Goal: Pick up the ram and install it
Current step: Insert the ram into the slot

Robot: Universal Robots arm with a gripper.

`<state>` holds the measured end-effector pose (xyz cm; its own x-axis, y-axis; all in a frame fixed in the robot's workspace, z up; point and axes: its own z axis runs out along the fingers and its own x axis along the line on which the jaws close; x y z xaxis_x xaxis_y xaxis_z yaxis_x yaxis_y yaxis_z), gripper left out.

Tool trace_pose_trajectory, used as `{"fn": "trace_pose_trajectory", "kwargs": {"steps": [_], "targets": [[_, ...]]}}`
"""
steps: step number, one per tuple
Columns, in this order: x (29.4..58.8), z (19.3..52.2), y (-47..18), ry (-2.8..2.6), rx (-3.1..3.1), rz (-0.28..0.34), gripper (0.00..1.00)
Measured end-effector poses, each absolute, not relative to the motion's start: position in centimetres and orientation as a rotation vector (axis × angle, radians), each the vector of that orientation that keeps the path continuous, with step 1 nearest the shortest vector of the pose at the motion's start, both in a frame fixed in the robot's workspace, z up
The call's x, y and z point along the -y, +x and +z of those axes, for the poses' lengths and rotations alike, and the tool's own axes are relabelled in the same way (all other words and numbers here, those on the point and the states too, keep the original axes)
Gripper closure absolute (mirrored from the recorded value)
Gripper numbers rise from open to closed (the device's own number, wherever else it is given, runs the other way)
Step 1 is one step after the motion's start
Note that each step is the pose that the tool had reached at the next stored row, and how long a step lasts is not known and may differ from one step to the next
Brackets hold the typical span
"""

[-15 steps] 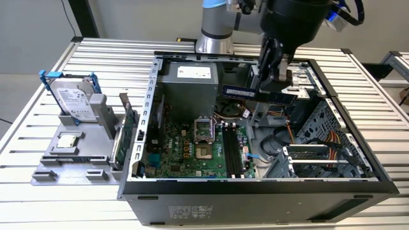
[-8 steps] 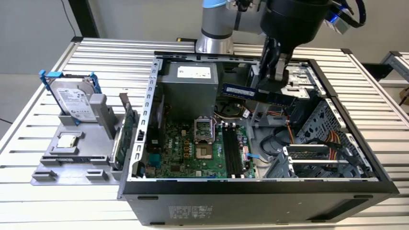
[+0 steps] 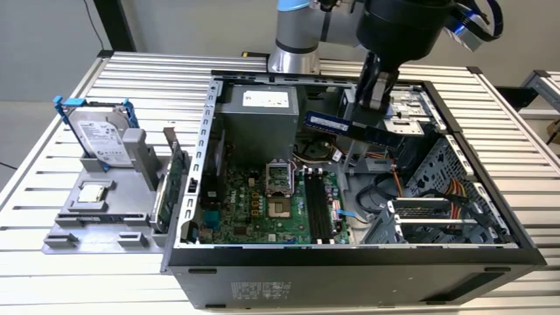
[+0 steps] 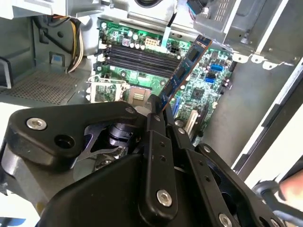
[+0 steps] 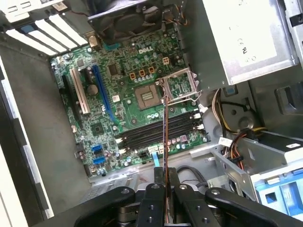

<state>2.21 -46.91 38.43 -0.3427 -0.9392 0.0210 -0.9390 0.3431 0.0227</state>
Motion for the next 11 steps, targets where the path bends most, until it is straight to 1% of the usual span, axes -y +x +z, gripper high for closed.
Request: {"fn": "trace_pose_trajectory", "kwargs": {"steps": [11], "targets": [[46.92,38.43,2.21,1.671,2.622,-0.006,1.00]]}}
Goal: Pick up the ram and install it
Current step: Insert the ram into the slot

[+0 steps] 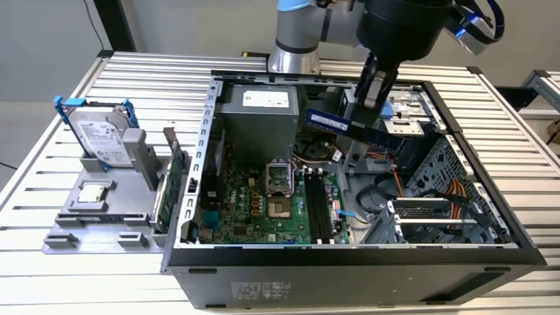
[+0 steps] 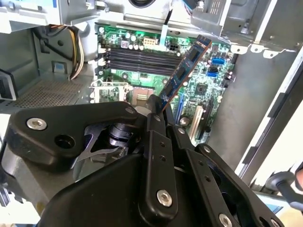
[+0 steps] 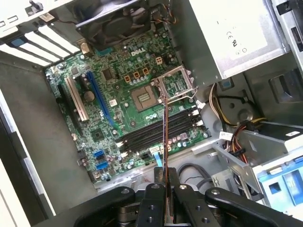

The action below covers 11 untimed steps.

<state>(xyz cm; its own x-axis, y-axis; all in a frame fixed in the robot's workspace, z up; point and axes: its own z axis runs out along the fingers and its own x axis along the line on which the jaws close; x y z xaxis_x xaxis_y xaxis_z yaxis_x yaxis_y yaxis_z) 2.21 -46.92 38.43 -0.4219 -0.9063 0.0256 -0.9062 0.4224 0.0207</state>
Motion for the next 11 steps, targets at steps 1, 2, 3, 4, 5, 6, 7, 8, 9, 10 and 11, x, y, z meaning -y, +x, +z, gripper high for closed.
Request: {"fn": "trace_pose_trajectory", "kwargs": {"steps": [1,2,3,4,5,6,7,8,9,10,11], "targets": [[46.92,38.43,2.21,1.663,2.627,-0.005,1.00],[46.91,38.43,2.21,1.653,2.632,-0.005,1.00],[46.92,38.43,2.21,1.645,2.637,-0.004,1.00],[46.91,38.43,2.21,1.636,2.643,-0.004,1.00],[46.91,38.43,2.21,1.627,2.648,-0.003,1.00],[46.91,38.43,2.21,1.617,2.653,-0.003,1.00],[46.91,38.43,2.21,1.608,2.659,-0.002,1.00],[46.91,38.43,2.21,1.597,2.665,-0.002,1.00],[46.91,38.43,2.20,1.588,2.670,-0.002,1.00],[46.91,38.43,2.21,1.577,2.677,-0.002,1.00],[46.91,38.43,2.21,1.567,2.683,-0.002,1.00]]}}
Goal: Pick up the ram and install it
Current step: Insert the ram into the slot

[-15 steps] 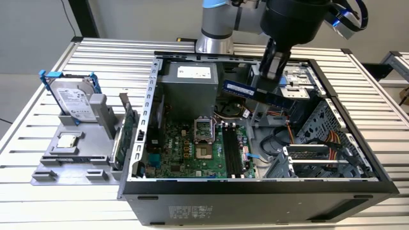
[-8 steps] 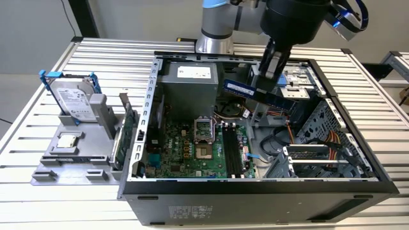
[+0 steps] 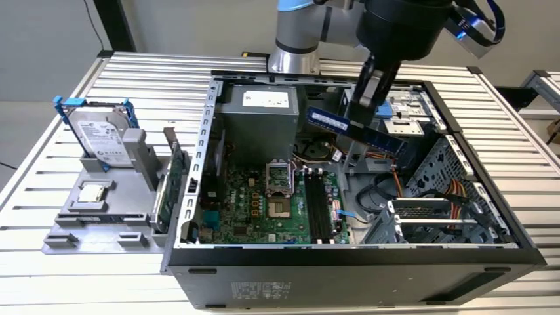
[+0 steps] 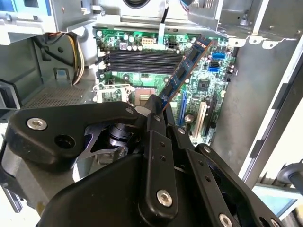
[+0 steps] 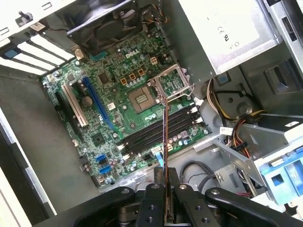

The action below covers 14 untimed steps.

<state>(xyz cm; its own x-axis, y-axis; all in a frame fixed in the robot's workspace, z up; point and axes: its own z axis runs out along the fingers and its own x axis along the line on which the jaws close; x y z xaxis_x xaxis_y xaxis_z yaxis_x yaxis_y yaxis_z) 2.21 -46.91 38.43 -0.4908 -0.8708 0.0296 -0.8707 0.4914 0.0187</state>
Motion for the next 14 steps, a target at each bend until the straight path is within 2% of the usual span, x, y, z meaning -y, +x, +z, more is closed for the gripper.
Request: {"fn": "trace_pose_trajectory", "kwargs": {"steps": [14], "targets": [[46.91,38.43,2.21,1.370,2.788,-0.005,1.00]]}}
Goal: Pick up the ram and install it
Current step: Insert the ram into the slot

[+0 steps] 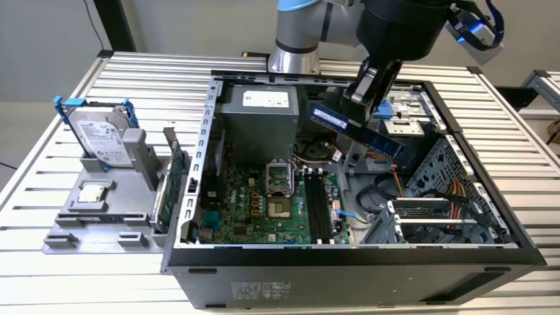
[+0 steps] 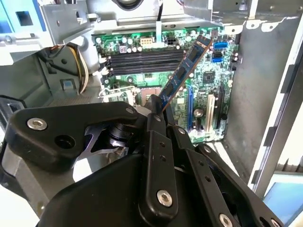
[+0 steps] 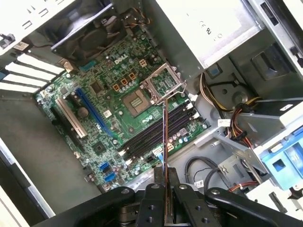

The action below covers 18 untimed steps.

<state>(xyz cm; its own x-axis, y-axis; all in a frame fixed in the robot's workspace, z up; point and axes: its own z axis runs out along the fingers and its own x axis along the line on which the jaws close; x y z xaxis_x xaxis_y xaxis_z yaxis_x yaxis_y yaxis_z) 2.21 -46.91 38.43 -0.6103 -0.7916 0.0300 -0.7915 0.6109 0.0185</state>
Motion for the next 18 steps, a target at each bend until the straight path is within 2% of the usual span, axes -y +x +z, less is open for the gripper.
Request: {"fn": "trace_pose_trajectory", "kwargs": {"steps": [18], "targets": [[46.91,38.43,2.21,1.047,2.925,-0.011,1.00]]}}
